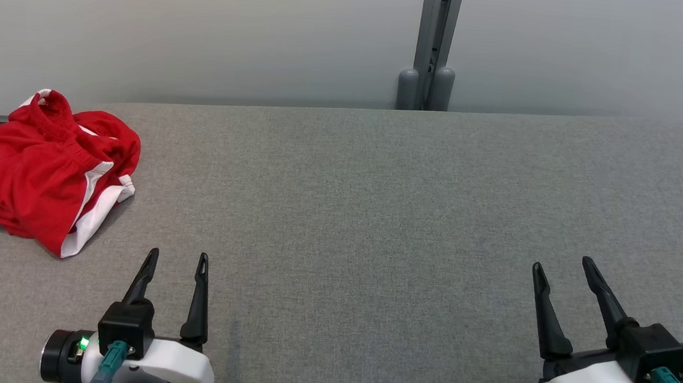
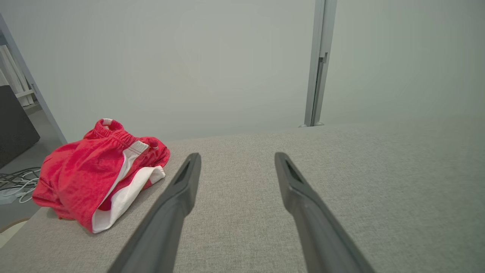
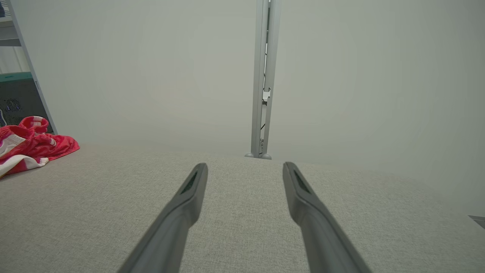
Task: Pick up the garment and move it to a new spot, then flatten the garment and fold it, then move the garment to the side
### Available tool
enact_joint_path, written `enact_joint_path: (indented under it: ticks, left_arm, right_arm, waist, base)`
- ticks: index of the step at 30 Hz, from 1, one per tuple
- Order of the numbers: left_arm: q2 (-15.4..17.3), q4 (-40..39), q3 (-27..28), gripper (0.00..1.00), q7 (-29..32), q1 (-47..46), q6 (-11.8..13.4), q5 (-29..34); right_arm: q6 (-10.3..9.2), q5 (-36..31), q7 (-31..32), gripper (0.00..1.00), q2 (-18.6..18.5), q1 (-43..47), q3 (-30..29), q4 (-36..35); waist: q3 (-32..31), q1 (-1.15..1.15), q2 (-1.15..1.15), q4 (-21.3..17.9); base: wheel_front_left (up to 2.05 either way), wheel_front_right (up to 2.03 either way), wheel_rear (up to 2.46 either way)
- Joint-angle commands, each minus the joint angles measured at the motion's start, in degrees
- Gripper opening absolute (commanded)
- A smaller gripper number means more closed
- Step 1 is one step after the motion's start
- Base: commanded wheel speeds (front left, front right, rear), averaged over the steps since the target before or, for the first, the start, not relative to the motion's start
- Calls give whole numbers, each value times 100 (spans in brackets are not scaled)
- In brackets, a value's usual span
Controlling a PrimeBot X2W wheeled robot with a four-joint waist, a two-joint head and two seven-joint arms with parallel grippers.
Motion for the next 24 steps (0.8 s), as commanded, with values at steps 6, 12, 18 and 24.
enact_joint_path:
  ticks: [6,12,18,24]
  left_arm:
    - [13,40,41,100,-28,-72,2,29]
    - [11,60,44,100,-28,-69,-11,12]
    - [10,63,39,100,-28,-59,-13,12]
    - [11,77,7,100,-28,-81,1,17]
  right_arm:
    - [12,75,-41,100,-47,-30,-24,41]
    - [12,95,-39,100,-47,-35,-26,63]
    - [12,94,-39,100,-47,-40,-30,53]
    - [12,95,-39,100,-46,-31,-40,39]
  waist:
    - [-1,0,0,7]
    - [-7,0,0,8]
    - [4,0,0,7]
    - [13,0,0,24]
  base:
    - [0,0,0]
    - [0,0,0]
    - [0,0,0]
    - [0,0,0]
